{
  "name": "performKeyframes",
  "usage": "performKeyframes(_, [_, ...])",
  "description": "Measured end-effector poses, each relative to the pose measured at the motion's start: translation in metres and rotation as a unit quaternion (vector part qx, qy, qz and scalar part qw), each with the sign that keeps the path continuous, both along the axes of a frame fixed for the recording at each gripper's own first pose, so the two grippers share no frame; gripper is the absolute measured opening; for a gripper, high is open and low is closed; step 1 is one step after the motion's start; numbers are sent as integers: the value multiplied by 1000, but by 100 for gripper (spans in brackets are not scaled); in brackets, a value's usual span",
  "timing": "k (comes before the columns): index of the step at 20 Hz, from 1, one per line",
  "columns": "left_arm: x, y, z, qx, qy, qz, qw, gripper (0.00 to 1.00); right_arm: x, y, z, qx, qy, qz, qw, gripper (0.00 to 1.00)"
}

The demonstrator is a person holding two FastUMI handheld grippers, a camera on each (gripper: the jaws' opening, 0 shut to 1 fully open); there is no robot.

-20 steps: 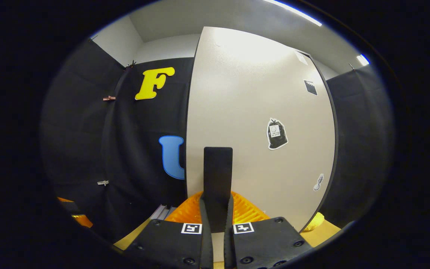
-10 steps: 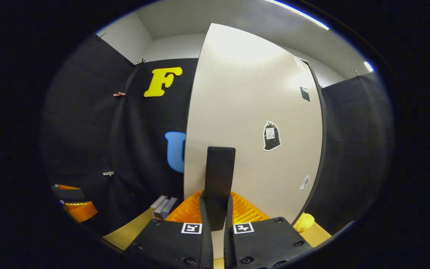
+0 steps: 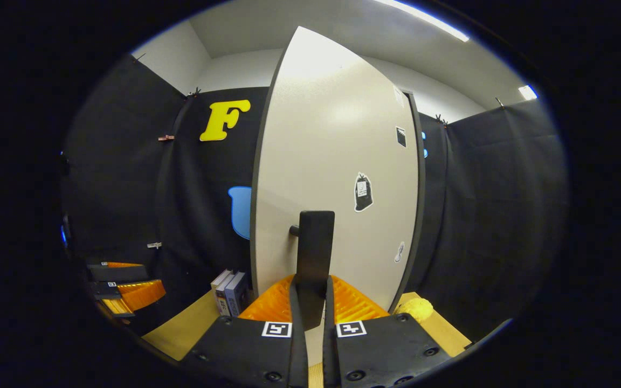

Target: Open the cabinet door with the right hand, grasp the bottle in the cabinet with the left hand and place it on the coaster, then close the cabinet door with the right hand.

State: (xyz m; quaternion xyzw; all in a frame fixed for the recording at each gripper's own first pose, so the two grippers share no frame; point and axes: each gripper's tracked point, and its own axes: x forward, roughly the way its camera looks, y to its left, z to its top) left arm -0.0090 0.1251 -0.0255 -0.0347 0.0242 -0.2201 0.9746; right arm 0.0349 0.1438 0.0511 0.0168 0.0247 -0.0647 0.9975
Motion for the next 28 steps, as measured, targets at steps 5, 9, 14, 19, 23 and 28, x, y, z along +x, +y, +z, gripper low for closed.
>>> performKeyframes(5, [-7,-40,-7,0,14,-43,999,86,-27,-33,0,2,3,-38,999,13])
performKeyframes(9, [-3,-81,-5,4,14,-69,998,86,-44,-66,-1,-3,7,-66,998,13])
performKeyframes(14, [10,-149,-2,4,19,-99,995,86,-57,-119,-3,5,8,-99,995,8])
performKeyframes(19, [34,-207,4,0,14,-96,995,86,-102,-189,-7,14,-4,-91,996,6])
performKeyframes(23, [63,-236,3,5,13,-73,997,86,-115,-232,-11,31,-17,-76,996,6])
performKeyframes(28, [109,-249,0,21,9,-30,999,86,-120,-243,-6,77,-41,-38,995,0])
